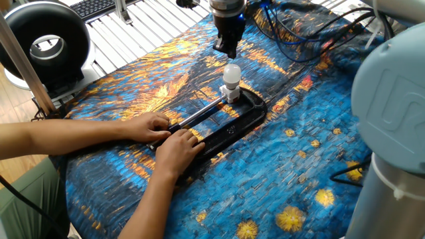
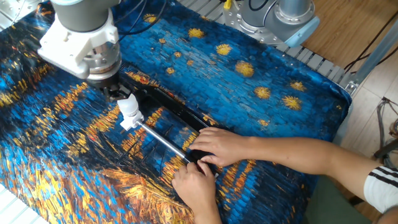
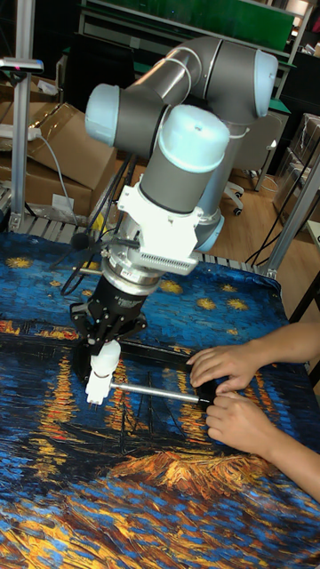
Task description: Install the light bulb by rotating it
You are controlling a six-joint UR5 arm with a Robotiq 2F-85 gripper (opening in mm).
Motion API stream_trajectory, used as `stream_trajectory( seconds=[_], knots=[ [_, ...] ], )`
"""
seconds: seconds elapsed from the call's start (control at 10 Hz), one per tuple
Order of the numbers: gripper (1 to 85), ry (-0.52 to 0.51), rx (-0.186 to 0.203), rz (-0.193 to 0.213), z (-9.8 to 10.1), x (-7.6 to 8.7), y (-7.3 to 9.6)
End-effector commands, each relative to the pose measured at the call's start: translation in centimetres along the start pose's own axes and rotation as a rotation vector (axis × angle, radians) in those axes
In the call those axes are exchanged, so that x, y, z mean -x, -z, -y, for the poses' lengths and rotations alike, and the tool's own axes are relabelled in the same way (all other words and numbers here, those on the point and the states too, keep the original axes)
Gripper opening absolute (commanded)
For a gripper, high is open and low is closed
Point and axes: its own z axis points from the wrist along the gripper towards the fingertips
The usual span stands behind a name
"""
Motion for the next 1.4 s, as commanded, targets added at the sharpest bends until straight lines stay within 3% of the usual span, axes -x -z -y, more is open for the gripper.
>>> stream_trajectory(
  seconds=[0.0, 0.1, 0.3, 0.4, 0.5, 0.7, 0.8, 0.9, 1.0, 1.1, 1.3],
  knots=[
    [1.0, -0.049, 0.020, 0.006, -1.1, -1.4, 0.9],
    [1.0, -0.088, 0.056, 0.004, -2.5, -1.8, 1.1],
    [1.0, -0.082, 0.053, 0.032, -2.5, -1.2, 1.2],
    [1.0, -0.070, 0.070, 0.043, -2.9, -0.9, 1.2],
    [1.0, -0.028, 0.053, 0.066, -2.5, -0.4, 1.2],
    [1.0, 0.051, 0.048, 0.168, -2.5, 2.2, 1.5],
    [1.0, 0.060, 0.070, 0.199, -3.1, 3.0, 1.7],
    [1.0, 0.035, 0.102, 0.187, -3.8, 2.7, 1.7],
    [1.0, 0.000, 0.108, 0.113, -4.0, 0.6, 2.0],
    [1.0, -0.059, 0.138, 0.069, -5.5, -2.0, 5.6],
    [1.0, -0.136, 0.151, 0.045, -7.8, -3.6, 8.8]
  ],
)
